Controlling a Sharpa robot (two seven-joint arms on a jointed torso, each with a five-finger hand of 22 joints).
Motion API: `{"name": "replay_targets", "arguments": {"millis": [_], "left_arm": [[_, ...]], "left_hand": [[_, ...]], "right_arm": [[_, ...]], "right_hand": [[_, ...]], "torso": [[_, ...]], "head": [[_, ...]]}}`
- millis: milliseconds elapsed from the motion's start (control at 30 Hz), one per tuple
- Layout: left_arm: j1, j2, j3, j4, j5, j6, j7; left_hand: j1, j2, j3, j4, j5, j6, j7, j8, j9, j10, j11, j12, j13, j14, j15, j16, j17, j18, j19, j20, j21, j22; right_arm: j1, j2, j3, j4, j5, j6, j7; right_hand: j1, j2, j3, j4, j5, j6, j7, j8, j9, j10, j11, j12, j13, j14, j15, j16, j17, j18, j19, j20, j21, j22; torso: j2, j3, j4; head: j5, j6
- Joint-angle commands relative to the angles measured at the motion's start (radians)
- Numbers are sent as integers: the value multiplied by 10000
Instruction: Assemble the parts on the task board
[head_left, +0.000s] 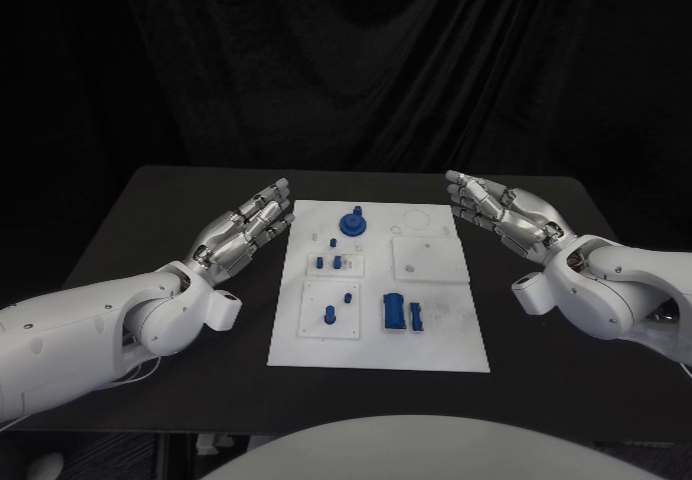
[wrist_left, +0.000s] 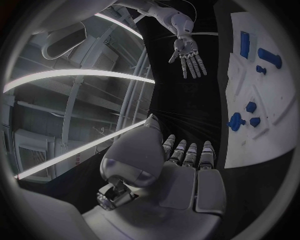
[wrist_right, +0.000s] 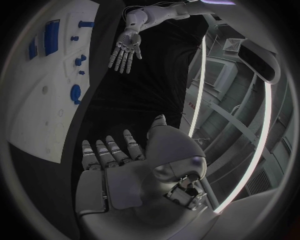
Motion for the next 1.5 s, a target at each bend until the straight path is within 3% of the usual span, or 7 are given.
{"name": "replay_targets", "arguments": {"millis": [33,100,167,200,767,900,1500], "left_arm": [[-5,1,18,28,-7,-63,-5],[-15,28,56,39,20,-206,-34],[-35,81,133,61,73,-492,-92],[-45,109,173,72,101,-640,-121],[-389,1032,1508,451,1028,-5599,-1124],[-462,1226,1788,530,1223,-6640,-1334],[-548,1459,2125,625,1457,-7890,-1587]], "left_hand": [[-4030,-903,848,-911,-825,-541,733,-237,-218,-425,-321,-412,-148,-1,-454,-36,-14,-463,-38,-389,-61,-37],[-4694,-1053,993,-1056,-963,-639,733,-237,-218,-425,-321,-412,-148,-1,-454,-36,-14,-476,-38,-462,-61,-37],[-5396,-1211,1149,-1211,-1109,-738,733,-237,-218,-425,-321,-412,-148,-1,-454,-36,-14,-634,-38,-526,-61,-37],[-5697,-1279,1214,-1277,-1169,-777,733,-237,-218,-425,-321,-412,-148,-1,-454,-36,-14,-635,-38,-1247,-61,-37],[-9150,-2052,2668,-2031,-1877,-1711,733,-237,-218,-425,-321,-412,-148,-1,-454,-36,-14,-1545,-38,-1247,-61,-37],[-9685,-2853,2668,-2171,-2609,-1711,733,-237,-218,-425,-321,-412,-148,-1,-454,-36,-14,-1545,-38,-1247,-61,-37],[-11290,-2853,2668,-2878,-2609,-1711,733,-237,-218,-425,-321,-412,-148,-1,-454,-36,-14,-1545,-38,-1247,-61,-37]], "right_arm": [[-9,48,40,-2,2,-105,-42],[-55,158,112,-54,88,-248,-34],[-147,379,258,-160,260,-534,-18],[-195,493,334,-215,350,-682,-10],[-1463,3515,2335,-1660,2714,-4604,209],[-1556,3737,2481,-1766,2887,-4891,226],[-1564,3757,2495,-1776,2903,-4918,227]], "right_hand": [[-3140,-812,1043,-842,-930,-733,36,-214,-263,-80,-563,-737,-584,-78,-644,-856,-68,-235,-121,-852,-49,-275],[-4839,-1254,1601,-1296,-930,-1126,36,-214,-263,-80,-1490,-1134,-584,-78,-990,-856,-68,-235,-121,-1309,-49,-275],[-6045,-2196,1985,-2235,-930,-1954,36,-214,-263,-80,-1490,-1965,-584,-78,-1720,-856,-68,-235,-121,-2276,-49,-275],[-6440,-2196,2779,-2235,-930,-1954,36,-214,-263,-80,-1490,-1965,-584,-78,-1720,-856,-68,-235,-121,-2276,-49,-275],[-8383,-2196,2779,-2235,-930,-1954,36,-214,-263,-80,-1490,-1965,-584,-78,-1720,-856,-68,-235,-121,-2276,-49,-275],[-8383,-2196,2779,-2235,-930,-1954,36,-214,-263,-80,-1490,-1965,-584,-78,-1720,-856,-68,-235,-121,-2276,-49,-275],[-8383,-2196,2779,-2235,-930,-1954,36,-214,-263,-80,-1490,-1965,-584,-78,-1720,-856,-68,-235,-121,-2276,-49,-275]], "torso": [[14,-3,13],[-4,8,-8],[-40,32,-50],[-58,44,-72],[-592,395,-706],[-646,430,-769],[-660,440,-787]], "head": [[-22,33],[-12,104],[8,247],[19,321],[321,2451],[351,2666],[360,2725]]}}
